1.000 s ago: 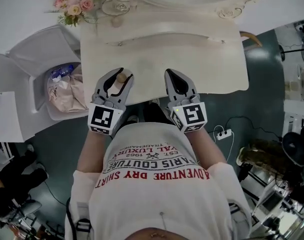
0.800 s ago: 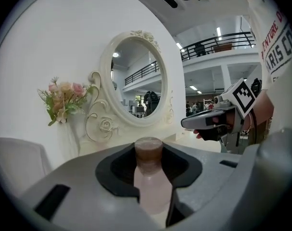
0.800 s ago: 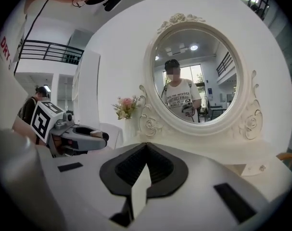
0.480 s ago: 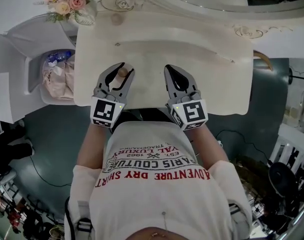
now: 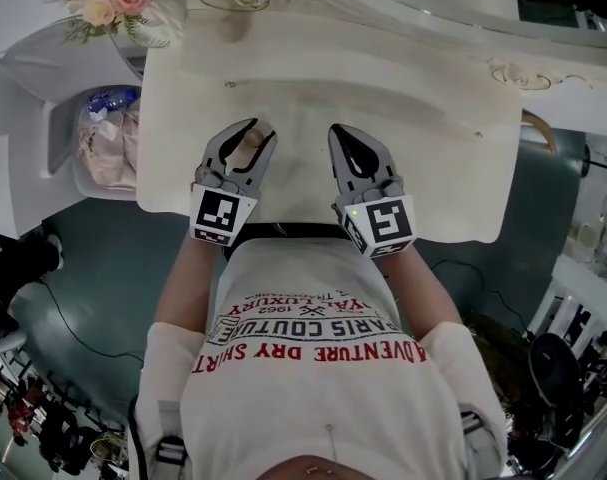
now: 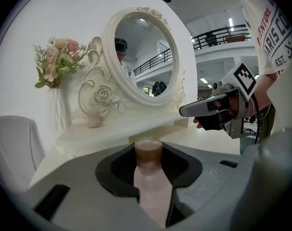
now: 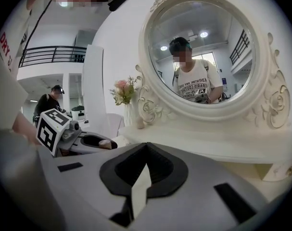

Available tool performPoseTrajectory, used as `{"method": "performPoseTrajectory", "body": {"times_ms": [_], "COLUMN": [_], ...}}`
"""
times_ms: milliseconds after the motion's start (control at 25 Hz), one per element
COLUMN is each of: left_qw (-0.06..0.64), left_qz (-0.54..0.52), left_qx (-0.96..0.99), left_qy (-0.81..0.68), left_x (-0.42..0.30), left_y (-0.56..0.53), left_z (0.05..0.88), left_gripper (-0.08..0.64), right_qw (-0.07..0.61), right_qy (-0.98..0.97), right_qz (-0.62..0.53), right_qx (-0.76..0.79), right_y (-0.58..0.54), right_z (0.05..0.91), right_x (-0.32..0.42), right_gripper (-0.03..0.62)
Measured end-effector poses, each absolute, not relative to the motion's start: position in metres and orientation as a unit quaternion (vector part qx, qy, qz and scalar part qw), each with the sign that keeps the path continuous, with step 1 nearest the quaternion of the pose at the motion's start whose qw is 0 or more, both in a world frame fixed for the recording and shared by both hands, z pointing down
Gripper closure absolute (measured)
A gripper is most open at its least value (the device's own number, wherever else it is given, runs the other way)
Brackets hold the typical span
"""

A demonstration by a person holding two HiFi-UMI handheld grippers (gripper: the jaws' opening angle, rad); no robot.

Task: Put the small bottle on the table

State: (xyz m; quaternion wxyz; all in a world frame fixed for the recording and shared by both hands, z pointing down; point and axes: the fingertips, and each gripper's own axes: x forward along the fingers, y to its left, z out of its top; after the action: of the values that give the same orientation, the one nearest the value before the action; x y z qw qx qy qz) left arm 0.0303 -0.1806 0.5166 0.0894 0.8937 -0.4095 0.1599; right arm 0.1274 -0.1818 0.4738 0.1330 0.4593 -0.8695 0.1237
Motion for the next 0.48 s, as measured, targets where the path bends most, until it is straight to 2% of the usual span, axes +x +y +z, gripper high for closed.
{"method": "performPoseTrajectory", "body": {"times_ms": [480], "left_qw": [0.085], "left_qz": [0.18], "left_qx": [0.889], "left_qy": [-0.412], "left_x": [0.035], "left_y": [-0.182], "left_z": [0.541], "left_gripper": [0.423], "right_qw": [0.141], "right_qy": [-0.865], "right_qz": [0.144], "right_qx": [0.459], "right_y": [-0.183], "right_z": [0.491], "right_x": [0.136], "right_gripper": [0.592]}}
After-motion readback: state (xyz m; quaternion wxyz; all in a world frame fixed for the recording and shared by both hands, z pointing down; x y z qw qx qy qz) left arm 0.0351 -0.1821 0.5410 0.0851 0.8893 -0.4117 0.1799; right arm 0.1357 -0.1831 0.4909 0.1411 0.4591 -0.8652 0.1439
